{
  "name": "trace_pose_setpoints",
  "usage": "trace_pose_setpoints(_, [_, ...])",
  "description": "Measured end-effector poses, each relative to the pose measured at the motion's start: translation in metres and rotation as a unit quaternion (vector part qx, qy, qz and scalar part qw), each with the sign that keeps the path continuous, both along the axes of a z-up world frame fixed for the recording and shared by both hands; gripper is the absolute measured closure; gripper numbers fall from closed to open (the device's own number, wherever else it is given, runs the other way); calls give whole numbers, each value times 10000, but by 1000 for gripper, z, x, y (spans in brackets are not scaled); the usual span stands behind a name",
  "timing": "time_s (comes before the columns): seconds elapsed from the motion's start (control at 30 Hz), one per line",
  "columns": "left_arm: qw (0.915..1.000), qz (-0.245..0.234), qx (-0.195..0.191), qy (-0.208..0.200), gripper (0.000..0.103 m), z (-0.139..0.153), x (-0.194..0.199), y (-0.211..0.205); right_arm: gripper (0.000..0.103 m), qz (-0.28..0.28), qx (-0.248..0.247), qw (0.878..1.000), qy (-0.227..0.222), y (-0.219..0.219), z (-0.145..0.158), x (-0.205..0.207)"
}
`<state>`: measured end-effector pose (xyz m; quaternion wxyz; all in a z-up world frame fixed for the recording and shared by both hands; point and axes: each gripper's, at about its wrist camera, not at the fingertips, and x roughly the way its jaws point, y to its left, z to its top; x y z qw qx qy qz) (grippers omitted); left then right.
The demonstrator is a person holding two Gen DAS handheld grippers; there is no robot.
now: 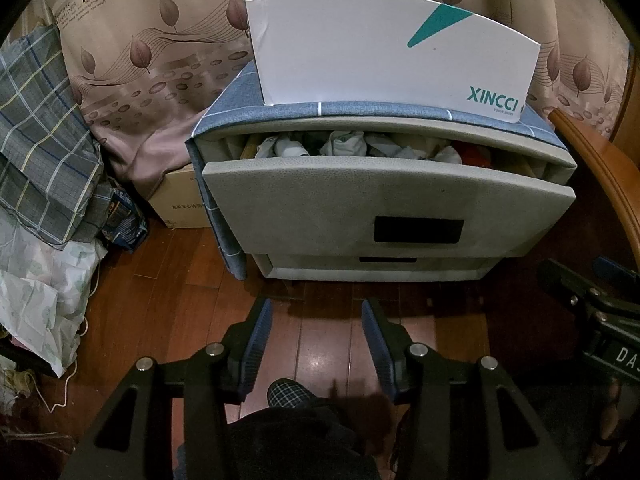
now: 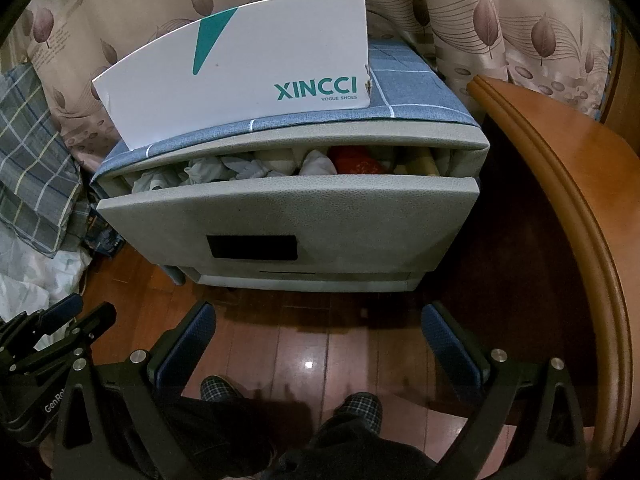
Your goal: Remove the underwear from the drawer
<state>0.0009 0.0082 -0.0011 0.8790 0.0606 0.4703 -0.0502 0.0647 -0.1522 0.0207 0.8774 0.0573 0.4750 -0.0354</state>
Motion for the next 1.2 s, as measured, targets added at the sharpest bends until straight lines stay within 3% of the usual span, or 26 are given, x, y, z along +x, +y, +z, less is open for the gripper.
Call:
trace_pose_setpoints(0.77, [9998,5,-107,-189,55,9,6,-4,1,17,84,9999,-90,-1,3,2])
trace_pose_setpoints(1.03, [9988,-157,-5,-474,55,29,43,-5,1,200,6,9996,-210,-9,25,37])
trace_pose_setpoints(1.2, [9987,-90,-178,-466,55,30,82,0,1,266,-128,9995,-57,-14,19,78])
